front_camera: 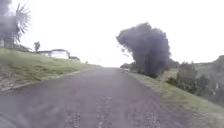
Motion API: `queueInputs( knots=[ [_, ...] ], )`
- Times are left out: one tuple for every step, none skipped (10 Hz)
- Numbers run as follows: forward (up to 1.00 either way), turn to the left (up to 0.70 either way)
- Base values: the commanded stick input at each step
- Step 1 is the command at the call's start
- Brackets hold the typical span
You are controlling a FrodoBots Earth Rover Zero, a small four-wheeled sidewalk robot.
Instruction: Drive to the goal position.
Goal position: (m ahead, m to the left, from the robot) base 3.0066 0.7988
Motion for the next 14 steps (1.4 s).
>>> queueInputs(
  knots=[
    [0.85, 0.0],
    [0.85, 0.0],
    [0.85, 0.0],
    [0.85, 0.0],
    [0.85, 0.0],
    [0.85, 0.0],
    [0.85, 0.0],
    [0.85, 0.0],
    [0.85, 0.0],
    [0.85, 0.0],
    [0.85, 0.0],
    [0.85, 0.0],
    [0.85, 0.0],
    [0.85, 0.0]
  ],
)
